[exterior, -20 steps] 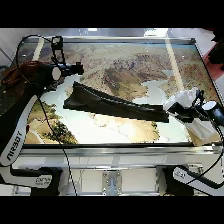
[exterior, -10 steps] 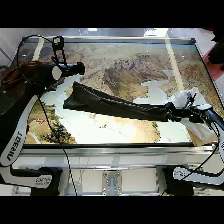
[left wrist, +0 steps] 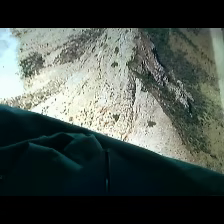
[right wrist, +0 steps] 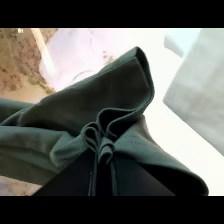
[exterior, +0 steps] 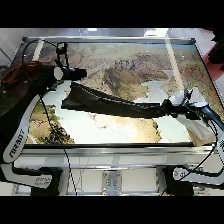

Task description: Fold the shirts.

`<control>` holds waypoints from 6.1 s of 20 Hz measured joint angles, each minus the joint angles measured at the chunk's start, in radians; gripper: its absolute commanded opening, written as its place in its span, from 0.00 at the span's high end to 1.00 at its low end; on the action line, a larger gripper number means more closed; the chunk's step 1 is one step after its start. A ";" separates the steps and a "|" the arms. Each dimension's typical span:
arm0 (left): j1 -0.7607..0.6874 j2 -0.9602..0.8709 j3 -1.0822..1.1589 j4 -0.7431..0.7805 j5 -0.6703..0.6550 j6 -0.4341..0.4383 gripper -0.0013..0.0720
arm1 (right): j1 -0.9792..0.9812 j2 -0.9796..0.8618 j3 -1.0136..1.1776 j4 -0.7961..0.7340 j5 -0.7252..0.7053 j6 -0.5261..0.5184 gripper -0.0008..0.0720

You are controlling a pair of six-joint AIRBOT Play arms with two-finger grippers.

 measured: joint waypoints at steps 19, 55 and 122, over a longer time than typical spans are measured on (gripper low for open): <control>-0.113 -0.179 0.214 -0.441 -0.190 0.370 0.97 | 0.564 -0.055 0.736 -0.276 0.158 0.286 0.95; 0.255 0.008 0.400 -0.357 -0.356 0.436 0.97 | 0.586 -0.570 0.739 -0.081 0.152 0.373 0.15; 0.206 0.008 0.400 -0.471 -0.487 0.427 0.97 | 0.464 -0.024 0.315 -0.449 -0.070 0.241 0.46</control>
